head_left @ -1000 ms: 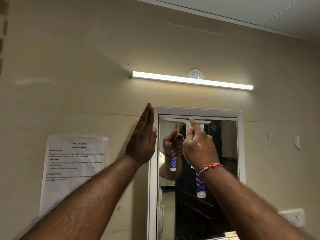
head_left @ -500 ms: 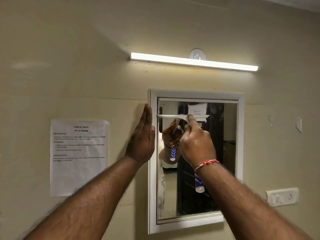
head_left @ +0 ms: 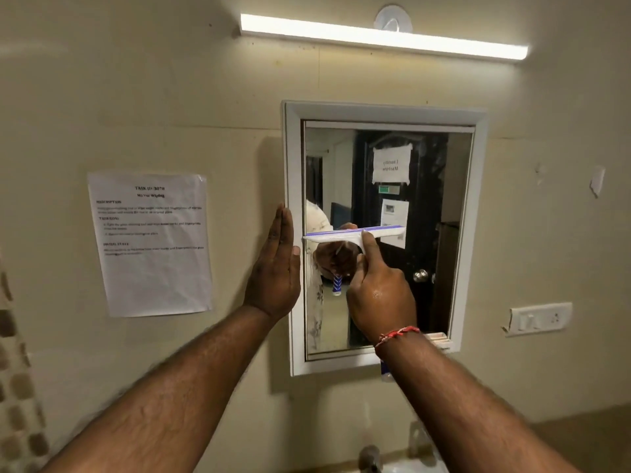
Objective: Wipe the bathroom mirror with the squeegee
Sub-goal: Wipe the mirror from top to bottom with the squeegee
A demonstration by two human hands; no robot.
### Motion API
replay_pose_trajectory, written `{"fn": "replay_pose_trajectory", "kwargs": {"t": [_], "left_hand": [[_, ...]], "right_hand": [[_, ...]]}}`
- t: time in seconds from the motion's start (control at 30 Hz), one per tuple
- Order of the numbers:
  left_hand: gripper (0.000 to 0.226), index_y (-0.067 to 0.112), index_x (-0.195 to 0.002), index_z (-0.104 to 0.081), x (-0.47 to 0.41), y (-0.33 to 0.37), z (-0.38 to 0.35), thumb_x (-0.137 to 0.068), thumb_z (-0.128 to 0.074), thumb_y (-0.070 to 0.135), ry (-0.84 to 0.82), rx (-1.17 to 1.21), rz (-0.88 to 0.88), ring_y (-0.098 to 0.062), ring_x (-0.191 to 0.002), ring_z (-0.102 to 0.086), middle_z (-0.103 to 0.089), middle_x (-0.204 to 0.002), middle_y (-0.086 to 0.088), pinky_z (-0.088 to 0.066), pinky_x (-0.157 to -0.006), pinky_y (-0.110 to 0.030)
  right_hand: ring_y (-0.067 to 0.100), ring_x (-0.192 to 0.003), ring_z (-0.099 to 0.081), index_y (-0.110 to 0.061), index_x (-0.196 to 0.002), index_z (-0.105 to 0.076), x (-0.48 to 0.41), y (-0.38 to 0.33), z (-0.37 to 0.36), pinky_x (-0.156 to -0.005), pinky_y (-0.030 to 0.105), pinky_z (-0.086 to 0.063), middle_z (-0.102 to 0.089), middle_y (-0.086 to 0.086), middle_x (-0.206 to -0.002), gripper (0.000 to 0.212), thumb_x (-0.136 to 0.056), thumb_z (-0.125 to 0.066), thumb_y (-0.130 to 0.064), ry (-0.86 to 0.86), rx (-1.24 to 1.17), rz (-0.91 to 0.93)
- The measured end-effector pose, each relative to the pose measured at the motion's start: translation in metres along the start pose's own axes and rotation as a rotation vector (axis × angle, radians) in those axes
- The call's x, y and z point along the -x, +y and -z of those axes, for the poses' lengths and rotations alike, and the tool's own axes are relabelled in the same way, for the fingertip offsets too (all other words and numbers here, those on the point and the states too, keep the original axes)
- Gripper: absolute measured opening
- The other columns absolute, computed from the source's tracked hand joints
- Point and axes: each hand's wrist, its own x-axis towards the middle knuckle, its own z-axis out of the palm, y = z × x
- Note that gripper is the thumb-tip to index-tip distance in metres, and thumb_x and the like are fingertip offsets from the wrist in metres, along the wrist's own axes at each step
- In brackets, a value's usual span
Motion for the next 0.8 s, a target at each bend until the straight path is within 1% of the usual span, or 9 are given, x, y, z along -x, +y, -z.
{"fn": "replay_pose_trajectory", "kwargs": {"t": [0.07, 0.13, 0.23, 0.33, 0.43, 0.5, 0.6, 0.73, 0.8], "left_hand": [[0.074, 0.026, -0.179, 0.004, 0.013, -0.003, -0.004, -0.119, -0.039, 0.021, -0.013, 0.001, 0.007, -0.012, -0.175, -0.006, 0.004, -0.189, 0.007, -0.027, -0.139, -0.039], [0.073, 0.025, -0.179, 0.004, 0.024, -0.005, -0.008, -0.119, -0.037, 0.024, -0.027, 0.002, 0.022, -0.013, -0.175, -0.007, 0.003, -0.189, 0.006, -0.027, -0.14, -0.041], [0.072, 0.028, -0.178, 0.006, 0.04, -0.006, -0.012, -0.119, -0.035, 0.028, -0.042, -0.003, 0.035, -0.011, -0.175, -0.006, 0.002, -0.189, 0.004, -0.022, -0.139, -0.03], [0.074, 0.032, -0.177, 0.011, 0.057, -0.006, -0.016, -0.119, -0.034, 0.028, -0.065, -0.004, 0.06, -0.007, -0.174, -0.003, 0.007, -0.189, 0.008, -0.016, -0.138, -0.02], [0.072, 0.021, -0.178, 0.005, 0.076, -0.007, -0.023, -0.119, -0.035, 0.024, -0.083, -0.015, 0.084, -0.015, -0.175, -0.007, 0.001, -0.189, -0.003, -0.016, -0.138, -0.021], [0.069, 0.012, -0.178, -0.002, 0.091, -0.008, -0.027, -0.118, -0.034, 0.023, -0.092, -0.015, 0.101, -0.022, -0.175, -0.012, -0.005, -0.189, -0.01, -0.016, -0.139, -0.023], [0.068, 0.006, -0.177, -0.006, 0.11, -0.009, -0.032, -0.117, -0.035, 0.017, -0.1, -0.016, 0.113, -0.026, -0.174, -0.015, -0.009, -0.188, -0.014, -0.019, -0.14, -0.031], [0.065, 0.008, -0.176, -0.004, 0.132, -0.01, -0.038, -0.12, -0.025, 0.032, -0.103, -0.042, 0.125, -0.03, -0.173, -0.017, -0.011, -0.187, -0.016, -0.011, -0.139, -0.022], [0.067, 0.008, -0.176, -0.004, 0.143, -0.011, -0.041, -0.12, -0.019, 0.042, -0.11, -0.027, 0.118, -0.03, -0.173, -0.017, -0.012, -0.186, -0.017, -0.011, -0.139, -0.022]], "right_hand": [[0.014, -0.063, -0.067, -0.044, -0.169, -0.019, 0.014, 0.008, -0.006, -0.06, 0.041, -0.065, -0.07, -0.003, -0.076, 0.057, -0.116, -0.039, -0.036, -0.013, 0.018, -0.013], [0.013, -0.066, -0.067, -0.044, -0.17, -0.017, 0.026, 0.017, -0.013, -0.063, 0.04, -0.066, -0.071, -0.002, -0.081, 0.059, -0.116, -0.04, -0.035, -0.026, 0.028, -0.028], [0.01, -0.062, -0.066, -0.043, -0.17, -0.016, 0.046, 0.03, -0.023, -0.06, 0.038, -0.064, -0.071, -0.002, -0.078, 0.06, -0.116, -0.041, -0.034, -0.041, 0.03, -0.056], [0.013, -0.063, -0.066, -0.044, -0.169, -0.016, 0.066, 0.044, -0.034, -0.061, 0.042, -0.065, -0.071, -0.001, -0.077, 0.06, -0.115, -0.04, -0.036, -0.055, 0.029, -0.075], [0.02, -0.067, -0.068, -0.047, -0.167, -0.013, 0.083, 0.058, -0.044, -0.063, 0.046, -0.065, -0.074, 0.003, -0.082, 0.059, -0.114, -0.038, -0.038, -0.072, 0.028, -0.087], [0.023, -0.064, -0.066, -0.048, -0.167, -0.014, 0.094, 0.067, -0.05, -0.06, 0.047, -0.064, -0.072, 0.005, -0.078, 0.059, -0.113, -0.035, -0.039, -0.062, 0.05, -0.09], [0.028, -0.061, -0.065, -0.047, -0.169, -0.014, 0.112, 0.08, -0.058, -0.057, 0.047, -0.061, -0.069, 0.006, -0.072, 0.062, -0.109, -0.03, -0.043, -0.092, 0.088, -0.108], [0.033, -0.058, -0.062, -0.046, -0.17, -0.018, 0.129, 0.087, -0.065, -0.055, 0.044, -0.057, -0.063, 0.007, -0.068, 0.064, -0.109, -0.035, -0.039, -0.097, 0.099, -0.136], [0.034, -0.057, -0.062, -0.045, -0.17, -0.02, 0.131, 0.09, -0.068, -0.054, 0.043, -0.056, -0.065, 0.008, -0.069, 0.063, -0.11, -0.038, -0.037, -0.085, 0.095, -0.133]]}}
